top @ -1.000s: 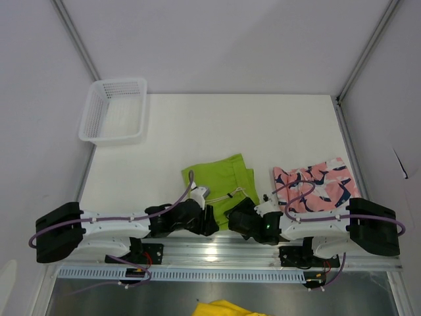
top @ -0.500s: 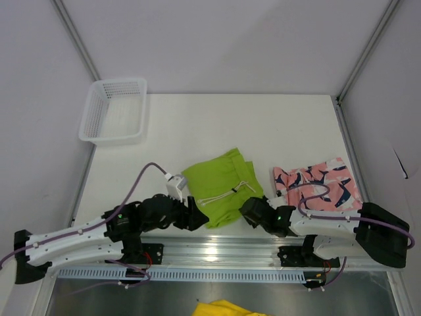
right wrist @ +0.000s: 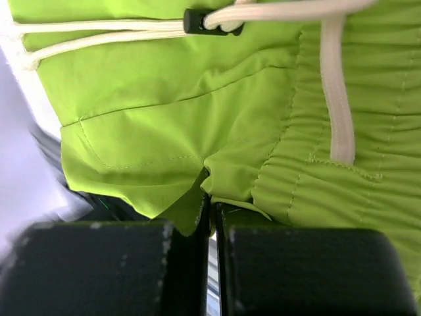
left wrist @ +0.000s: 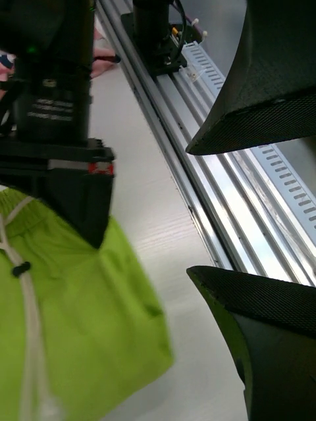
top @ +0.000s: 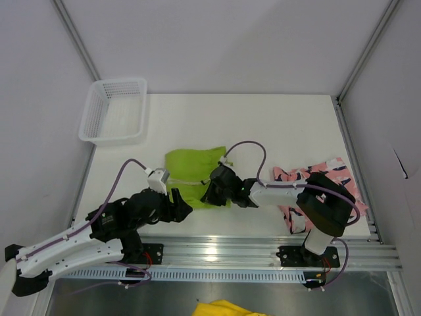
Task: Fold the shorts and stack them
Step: Fold the shorts
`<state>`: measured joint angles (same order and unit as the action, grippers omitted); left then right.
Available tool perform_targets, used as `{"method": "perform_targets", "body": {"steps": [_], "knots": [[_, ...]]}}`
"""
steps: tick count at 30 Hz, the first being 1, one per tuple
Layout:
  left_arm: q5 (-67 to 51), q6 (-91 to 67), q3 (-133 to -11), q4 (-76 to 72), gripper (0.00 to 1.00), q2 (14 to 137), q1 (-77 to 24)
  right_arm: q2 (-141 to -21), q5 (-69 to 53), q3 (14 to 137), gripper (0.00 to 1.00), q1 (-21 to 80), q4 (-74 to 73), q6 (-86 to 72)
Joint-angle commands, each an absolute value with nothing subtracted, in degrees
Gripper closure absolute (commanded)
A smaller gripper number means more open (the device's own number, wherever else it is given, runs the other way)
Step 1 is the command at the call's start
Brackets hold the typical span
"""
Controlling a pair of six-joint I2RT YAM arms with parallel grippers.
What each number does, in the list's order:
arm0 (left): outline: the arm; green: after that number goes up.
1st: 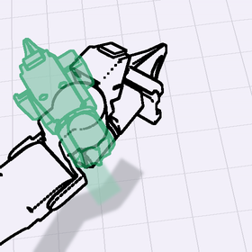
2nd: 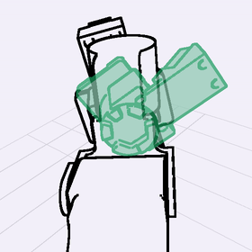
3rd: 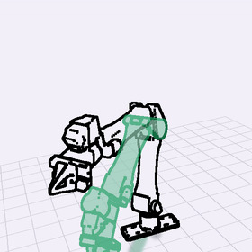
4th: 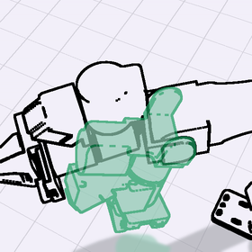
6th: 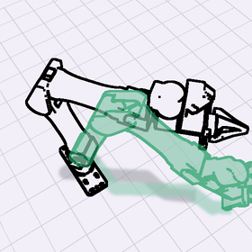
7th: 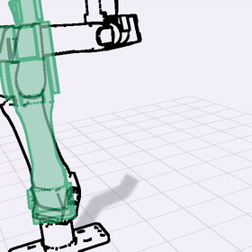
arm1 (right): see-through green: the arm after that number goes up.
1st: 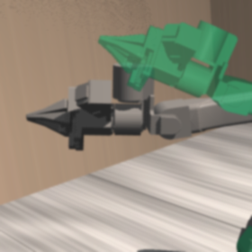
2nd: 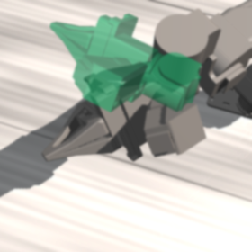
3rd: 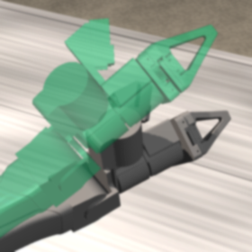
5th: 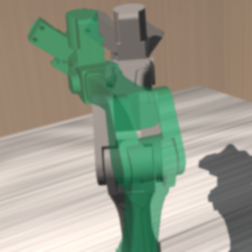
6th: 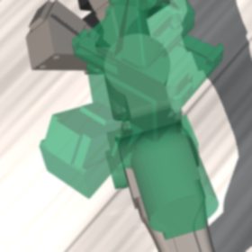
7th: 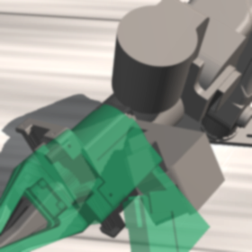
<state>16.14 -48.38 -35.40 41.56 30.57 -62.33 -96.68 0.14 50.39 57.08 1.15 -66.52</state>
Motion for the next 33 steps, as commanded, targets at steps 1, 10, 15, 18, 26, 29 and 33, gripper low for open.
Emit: {"method": "perform_targets", "body": {"steps": [1,10,15,18,26,29,33], "knots": [[18.5,-46.8,-38.2,44.6,0.29,29.9,-61.3,-96.7,-5.0,51.5,1.0,62.1,-1.7,-53.8],[18.6,-46.1,-37.1,42.3,0.28,32.2,-60.0,-82.7,-3.6,40.1,0.8,50.6,-15.5,-47.0],[17.6,-45.4,-33.7,36.7,0.25,36.9,-56.9,-85.2,-0.1,51.3,0.32,46.0,-22.8,-40.2],[15.7,-44.7,-31.6,34.8,0.21,37.3,-54.2,-86.0,-1.8,53.3,0.24,43.8,-23.6,-38.1],[16.6,-51.3,-29.3,38.5,0.06,34.4,-53.5,-83.4,-6.3,47.2,0.21,42.3,-19.3,-33.9],[16.5,-54.6,-26.8,39.2,0.04,33.4,-53.5,-83.5,-9.2,45.6,0.22,41.9,-17.2,-32.0],[16.5,-56.9,-24.3,38.9,0.02,32.1,-53.5,-84.2,-11.9,44.7,0.24,42.0,-15.0,-30.4]]}}
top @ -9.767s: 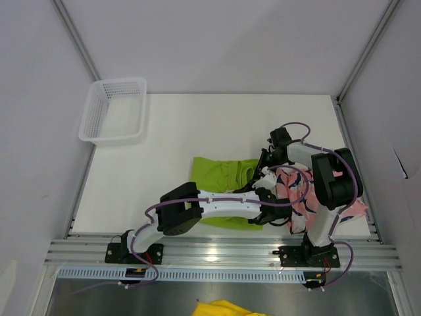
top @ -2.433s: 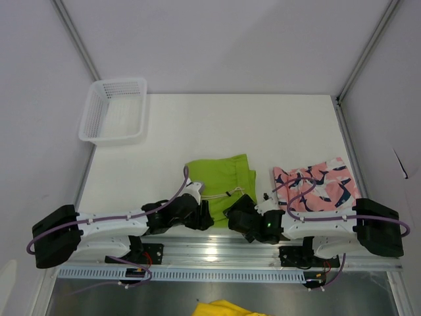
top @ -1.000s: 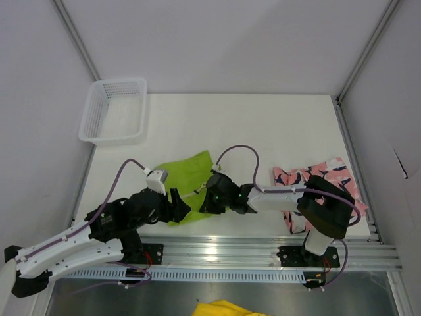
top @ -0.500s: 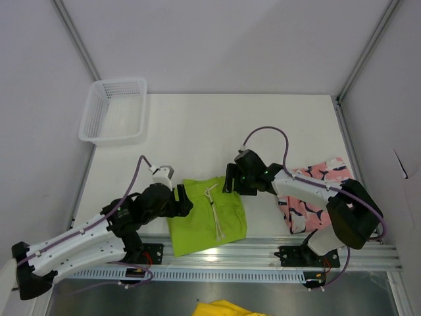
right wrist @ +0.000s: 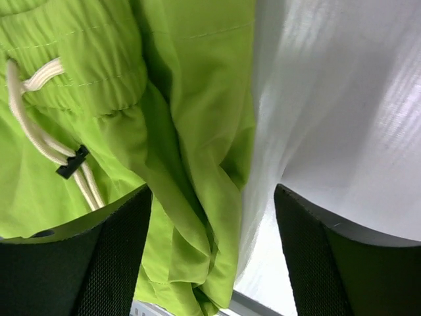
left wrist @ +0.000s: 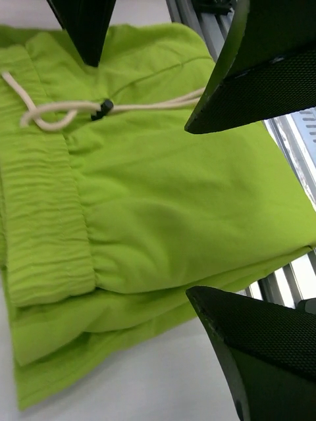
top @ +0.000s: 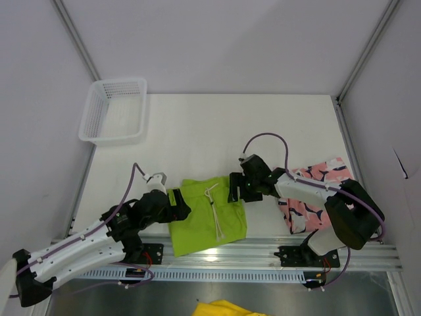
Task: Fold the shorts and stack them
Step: Fold the shorts
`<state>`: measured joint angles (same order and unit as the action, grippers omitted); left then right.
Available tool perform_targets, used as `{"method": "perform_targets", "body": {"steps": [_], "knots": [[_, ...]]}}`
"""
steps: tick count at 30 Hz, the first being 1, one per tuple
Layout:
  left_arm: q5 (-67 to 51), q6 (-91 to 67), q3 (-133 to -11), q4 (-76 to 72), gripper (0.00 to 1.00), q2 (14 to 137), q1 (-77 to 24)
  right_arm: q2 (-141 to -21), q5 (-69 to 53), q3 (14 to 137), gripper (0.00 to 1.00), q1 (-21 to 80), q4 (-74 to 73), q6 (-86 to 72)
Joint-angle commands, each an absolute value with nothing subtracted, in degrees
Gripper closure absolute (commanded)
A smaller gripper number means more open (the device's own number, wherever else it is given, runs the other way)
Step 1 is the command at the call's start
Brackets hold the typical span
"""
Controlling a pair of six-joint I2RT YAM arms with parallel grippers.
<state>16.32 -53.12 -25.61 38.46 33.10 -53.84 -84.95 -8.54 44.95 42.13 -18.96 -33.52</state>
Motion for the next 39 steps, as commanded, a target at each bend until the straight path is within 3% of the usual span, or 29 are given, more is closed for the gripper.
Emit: {"method": "perform_targets", "body": {"steps": [1,4,6,7,8,11,14,24,31,32,39], "knots": [[16.6,-57.1,-23.6,39.0,0.02,32.1,-53.5,-84.6,-12.7,44.5,0.24,41.9,-14.1,-30.2],[17.0,-58.4,-22.4,39.5,0.01,32.8,-53.5,-85.7,-13.4,44.0,0.31,41.9,-12.5,-30.2],[17.7,-59.5,-21.5,39.9,0.01,33.2,-53.5,-86.8,-14.1,43.9,0.42,41.9,-11.3,-30.3],[17.9,-59.8,-21.3,40.1,0.01,33.2,-53.5,-87.3,-14.2,44.0,0.49,42.0,-11.2,-30.4],[18.0,-59.9,-21.1,40.2,0.01,33.2,-53.5,-88.0,-13.6,44.3,0.62,42.0,-11.2,-30.5],[18.6,-60.1,-21.1,40.3,0.01,33.5,-53.5,-88.9,-11.2,45.6,0.84,41.5,-12.5,-30.7],[19.9,-59.8,-21.4,39.6,0.01,34.7,-53.2,-88.9,-9.7,45.9,1.0,39.3,-12.8,-31.5],[15.9,-51.7,-22.1,27.4,0.01,42.4,-46.9,-86.8,-7.5,46.0,1.0,33.8,-15.6,-30.1],[9.1,-49.5,-20.0,13.9,0.01,45.0,-44.5,-85.4,-8.7,45.6,0.74,33.6,-15.9,-29.4],[8.8,-49.5,-20.0,13.3,0.01,45.5,-44.0,-85.3,-9.0,45.5,0.66,33.6,-15.7,-29.4],[10.7,-49.8,-21.3,16.2,0.01,51.9,-42.2,-84.3,-9.7,44.9,0.62,33.6,-14.9,-30.1]]}}
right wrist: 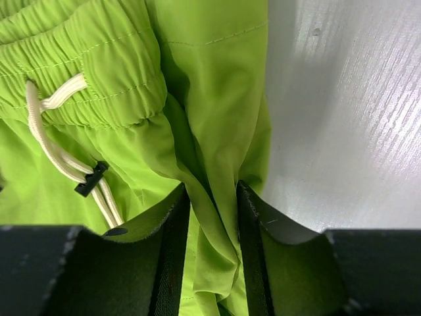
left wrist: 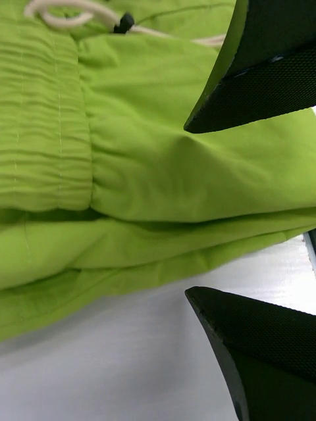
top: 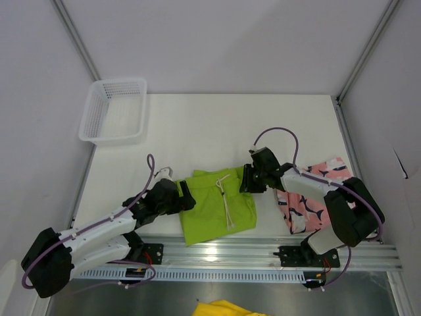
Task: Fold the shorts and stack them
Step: Fold the shorts, then neatly place the folded shorts to the corner
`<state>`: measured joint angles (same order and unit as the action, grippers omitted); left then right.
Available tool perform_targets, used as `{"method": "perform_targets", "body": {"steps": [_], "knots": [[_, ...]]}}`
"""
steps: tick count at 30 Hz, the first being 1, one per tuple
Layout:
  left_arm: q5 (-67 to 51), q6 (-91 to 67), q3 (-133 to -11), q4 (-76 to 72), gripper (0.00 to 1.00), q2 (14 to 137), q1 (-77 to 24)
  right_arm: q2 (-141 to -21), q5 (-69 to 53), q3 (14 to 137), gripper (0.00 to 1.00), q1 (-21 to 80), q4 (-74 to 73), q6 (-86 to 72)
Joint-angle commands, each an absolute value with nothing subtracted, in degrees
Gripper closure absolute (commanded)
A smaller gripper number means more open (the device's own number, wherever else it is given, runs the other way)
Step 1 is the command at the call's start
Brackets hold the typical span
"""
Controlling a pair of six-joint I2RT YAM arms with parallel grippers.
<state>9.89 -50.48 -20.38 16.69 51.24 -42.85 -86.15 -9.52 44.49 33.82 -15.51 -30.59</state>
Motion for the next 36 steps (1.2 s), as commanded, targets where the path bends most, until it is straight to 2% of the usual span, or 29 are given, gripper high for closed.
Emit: {"method": "perform_targets", "body": {"steps": [1,10,19,20,22,27,29,32,36], "knots": [[11.7,-50.0,-20.7,16.6,0.01,51.8,-42.0,-84.1,-9.7,44.8,0.62,33.6,-14.9,-30.1],[7.6,-48.6,-15.8,9.4,0.02,50.6,-38.1,-83.0,-10.4,44.6,0.63,33.5,-14.5,-30.4],[3.3,-48.9,-14.1,1.9,0.16,54.6,-37.2,-81.5,-11.7,44.8,0.64,33.5,-14.0,-31.1],[2.3,-49.0,-14.2,1.2,0.23,55.6,-37.2,-81.4,-11.7,45.0,0.63,33.5,-14.0,-31.1],[2.5,-48.9,-14.8,0.9,0.29,57.1,-37.2,-81.5,-11.8,45.1,0.64,33.5,-14.0,-31.0],[3.3,-49.2,-14.1,0.5,0.35,56.1,-37.2,-83.9,-12.0,45.6,0.63,33.5,-14.4,-30.2],[3.3,-49.0,-13.8,0.5,0.39,56.2,-37.2,-84.5,-11.6,45.5,0.62,33.5,-14.6,-30.2],[3.5,-48.8,-13.8,0.3,0.45,56.2,-37.3,-84.7,-10.6,45.3,0.45,33.5,-14.4,-30.1],[3.7,-48.5,-14.1,0.4,0.57,56.8,-37.2,-84.7,-9.6,45.5,0.43,33.5,-14.9,-29.4]]}}
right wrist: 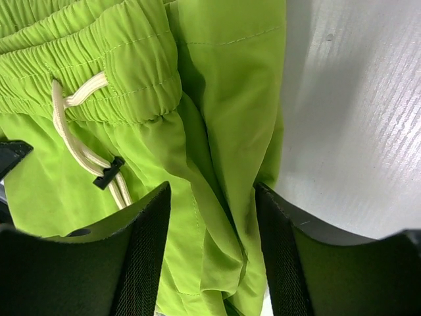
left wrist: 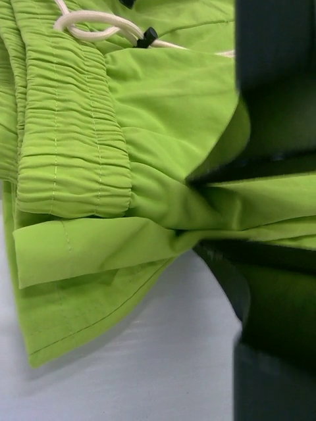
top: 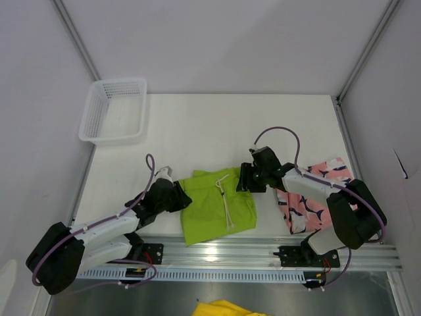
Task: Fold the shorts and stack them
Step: Neatly place the folded shorts to the corner
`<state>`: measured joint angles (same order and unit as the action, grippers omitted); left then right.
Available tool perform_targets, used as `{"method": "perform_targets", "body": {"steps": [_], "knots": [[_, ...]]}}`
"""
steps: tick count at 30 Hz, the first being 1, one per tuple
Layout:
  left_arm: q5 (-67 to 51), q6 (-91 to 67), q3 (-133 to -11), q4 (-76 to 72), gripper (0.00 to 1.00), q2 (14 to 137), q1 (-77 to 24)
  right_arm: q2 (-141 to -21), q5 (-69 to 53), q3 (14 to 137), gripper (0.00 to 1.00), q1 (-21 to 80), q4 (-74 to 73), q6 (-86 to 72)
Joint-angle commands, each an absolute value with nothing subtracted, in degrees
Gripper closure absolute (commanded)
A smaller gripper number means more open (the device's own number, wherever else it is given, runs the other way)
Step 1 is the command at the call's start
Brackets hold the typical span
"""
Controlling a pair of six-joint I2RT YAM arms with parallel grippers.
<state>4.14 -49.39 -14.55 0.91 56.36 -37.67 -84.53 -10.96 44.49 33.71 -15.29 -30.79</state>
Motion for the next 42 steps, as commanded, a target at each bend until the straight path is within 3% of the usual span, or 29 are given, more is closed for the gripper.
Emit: {"method": "perform_targets", "body": {"steps": [1,6,10,14,16,18,19,20,33,42], "knots": [[3.8,-48.5,-14.1,0.3,0.64,56.8,-37.2,-84.8,-9.4,45.6,0.43,33.4,-14.9,-29.2],[3.8,-48.3,-14.1,0.3,0.81,56.8,-37.2,-85.0,-9.4,45.5,0.43,32.8,-13.5,-28.5],[4.4,-47.8,-15.0,1.1,0.86,57.7,-37.2,-86.7,-10.5,45.8,0.44,31.6,-12.4,-27.3],[4.3,-46.9,-16.6,1.9,0.87,59.3,-37.2,-88.2,-12.3,45.9,0.53,31.2,-10.6,-26.3],[4.5,-46.5,-17.1,2.4,0.91,60.2,-37.2,-88.9,-12.4,46.1,0.6,31.2,-10.2,-26.1],[5.0,-46.4,-18.2,3.2,0.97,60.7,-37.2,-89.5,-12.9,46.1,0.78,31.2,-9.7,-26.1],[5.1,-46.2,-18.7,3.4,0.99,61.2,-37.2,-89.6,-13.3,46.4,0.94,31.2,-9.6,-26.1],[5.4,-45.9,-18.8,3.9,1.0,61.4,-37.2,-89.6,-13.4,46.5,1.0,31.2,-9.6,-26.2],[5.4,-48.3,-29.0,9.1,1.0,66.8,-42.1,-81.5,4.1,54.9,1.0,33.6,-27.0,-27.5],[7.4,-51.4,-38.0,12.9,1.0,69.3,-46.5,-80.3,5.3,57.1,1.0,38.3,-29.7,-29.4]]}}
